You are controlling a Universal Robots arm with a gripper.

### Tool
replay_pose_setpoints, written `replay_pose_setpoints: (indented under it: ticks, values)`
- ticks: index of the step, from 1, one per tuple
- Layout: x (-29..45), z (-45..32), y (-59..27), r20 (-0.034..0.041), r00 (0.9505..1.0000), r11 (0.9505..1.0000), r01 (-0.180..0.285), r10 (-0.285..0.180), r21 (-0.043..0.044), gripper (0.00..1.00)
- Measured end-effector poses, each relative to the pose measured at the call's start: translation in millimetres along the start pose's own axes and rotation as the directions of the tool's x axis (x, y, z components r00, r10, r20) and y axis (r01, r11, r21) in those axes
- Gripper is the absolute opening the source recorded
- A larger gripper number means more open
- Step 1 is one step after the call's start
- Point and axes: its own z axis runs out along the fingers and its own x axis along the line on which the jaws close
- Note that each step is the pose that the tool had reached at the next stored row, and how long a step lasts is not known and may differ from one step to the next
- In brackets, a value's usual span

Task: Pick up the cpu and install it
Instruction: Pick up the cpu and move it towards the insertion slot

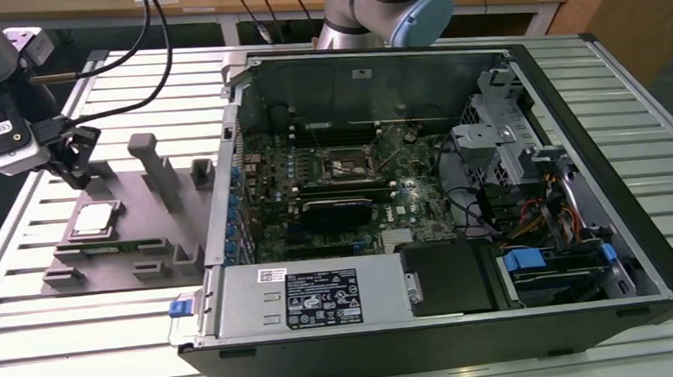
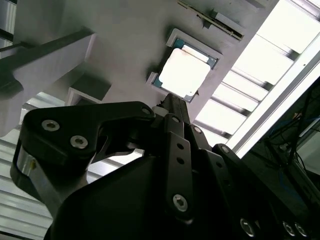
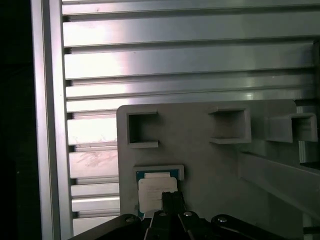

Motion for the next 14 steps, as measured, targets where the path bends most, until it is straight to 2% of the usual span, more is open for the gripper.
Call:
replay_pose_setpoints:
  ticks: [14]
  values:
    - [4.0, 10.3, -0.9, 0.0004, 1.0, 1.0, 0.0, 0.0, 0.0044, 0.11]
